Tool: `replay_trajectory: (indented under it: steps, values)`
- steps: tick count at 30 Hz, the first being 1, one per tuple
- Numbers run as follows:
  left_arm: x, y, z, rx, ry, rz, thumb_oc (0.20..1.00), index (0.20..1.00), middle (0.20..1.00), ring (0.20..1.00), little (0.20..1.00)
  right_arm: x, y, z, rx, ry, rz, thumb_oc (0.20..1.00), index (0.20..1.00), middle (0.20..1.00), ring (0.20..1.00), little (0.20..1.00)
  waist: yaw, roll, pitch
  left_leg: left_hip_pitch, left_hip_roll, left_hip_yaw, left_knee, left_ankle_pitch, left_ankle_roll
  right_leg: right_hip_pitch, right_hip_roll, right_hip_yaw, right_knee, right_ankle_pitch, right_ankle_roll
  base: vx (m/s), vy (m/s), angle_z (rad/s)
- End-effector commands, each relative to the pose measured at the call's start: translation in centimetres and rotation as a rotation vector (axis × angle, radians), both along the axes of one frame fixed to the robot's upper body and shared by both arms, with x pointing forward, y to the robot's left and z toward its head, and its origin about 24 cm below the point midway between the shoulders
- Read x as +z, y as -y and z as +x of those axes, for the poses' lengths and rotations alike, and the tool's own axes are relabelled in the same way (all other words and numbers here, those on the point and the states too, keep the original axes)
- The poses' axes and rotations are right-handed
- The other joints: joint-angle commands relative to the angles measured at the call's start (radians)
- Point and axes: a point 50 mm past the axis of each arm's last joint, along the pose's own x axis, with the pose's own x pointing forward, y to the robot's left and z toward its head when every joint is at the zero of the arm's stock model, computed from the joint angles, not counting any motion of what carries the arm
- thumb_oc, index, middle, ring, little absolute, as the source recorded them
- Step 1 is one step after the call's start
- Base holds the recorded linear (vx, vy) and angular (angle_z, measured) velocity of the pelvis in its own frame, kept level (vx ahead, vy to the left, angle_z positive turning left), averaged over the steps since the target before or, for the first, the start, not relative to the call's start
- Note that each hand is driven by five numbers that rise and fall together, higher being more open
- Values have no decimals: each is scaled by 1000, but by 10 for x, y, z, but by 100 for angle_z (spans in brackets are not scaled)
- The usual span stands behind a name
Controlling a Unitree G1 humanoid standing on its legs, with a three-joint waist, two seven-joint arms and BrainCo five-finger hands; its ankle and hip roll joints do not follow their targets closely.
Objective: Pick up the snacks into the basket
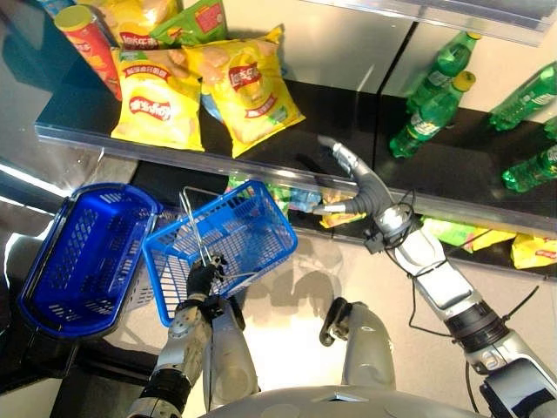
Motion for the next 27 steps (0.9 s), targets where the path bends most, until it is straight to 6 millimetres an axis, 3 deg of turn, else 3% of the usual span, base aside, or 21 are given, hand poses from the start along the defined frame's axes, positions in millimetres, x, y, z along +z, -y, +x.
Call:
replay_trajectory:
  steps: [1, 10, 11, 13, 14, 16, 22, 27]
  values:
    - [34, 4, 15, -41, 200, -3, 200, 200, 200, 200, 200, 25, 3, 6, -41, 115, 80, 1000, 1000, 1000, 1000, 1000, 12, 3, -28, 7, -24, 15, 40, -42, 47, 52, 5, -27, -42, 42, 55, 6, 3, 5]
    - [38, 9, 16, -109, 205, -27, 200, 200, 200, 200, 200, 77, 10, 78, -290, 145, 68, 1000, 1000, 1000, 1000, 1000, 86, -4, -22, -20, -42, -8, 12, -18, 49, 67, -3, -66, -75, 70, 58, -6, -2, 10]
    - [38, 9, 16, -109, 205, -27, 200, 200, 200, 200, 200, 77, 10, 78, -290, 145, 68, 1000, 1000, 1000, 1000, 1000, 85, -4, -22, -20, -42, -8, 12, -18, 49, 68, -3, -66, -75, 70, 58, -28, -6, 19]
    - [39, 11, 14, -141, 199, -30, 200, 200, 200, 200, 200, 99, 14, 100, -360, 115, 75, 1000, 1000, 1000, 1000, 1000, 105, -8, -17, -29, -47, -13, 3, -10, 48, 68, 0, -72, -86, 80, 58, 4, -6, 14]
    - [38, 10, 13, -149, 193, -27, 200, 200, 200, 200, 200, 106, 16, 108, -386, 105, 50, 1000, 1000, 1000, 1000, 1000, 114, -11, -15, -25, -45, -22, 14, -34, 35, 73, 2, -63, -73, 62, 72, 49, -10, 14]
    - [41, 12, 14, -168, 199, -24, 200, 200, 200, 200, 200, 116, 15, 120, -419, 48, 94, 1000, 1000, 1000, 1000, 1000, 123, -10, -5, -29, -47, -26, 12, -32, 34, 71, 5, -67, -74, 65, 71, 22, 0, 12]
    - [48, 22, 16, -246, 221, -13, 200, 200, 200, 200, 200, 142, 25, 138, -536, -34, 116, 1000, 1000, 1000, 1000, 1000, 148, -5, 21, -42, -61, -41, -5, -21, 32, 68, 7, -81, -82, 75, 74, -1, 2, 9]
    - [55, 34, 22, -322, 251, -10, 200, 200, 200, 200, 200, 151, 54, 141, -653, -82, 87, 1000, 1000, 1000, 1000, 1000, 172, 7, 38, -58, -80, -62, -25, -6, 33, 64, -1, -100, -85, 77, 83, 19, -4, 18]
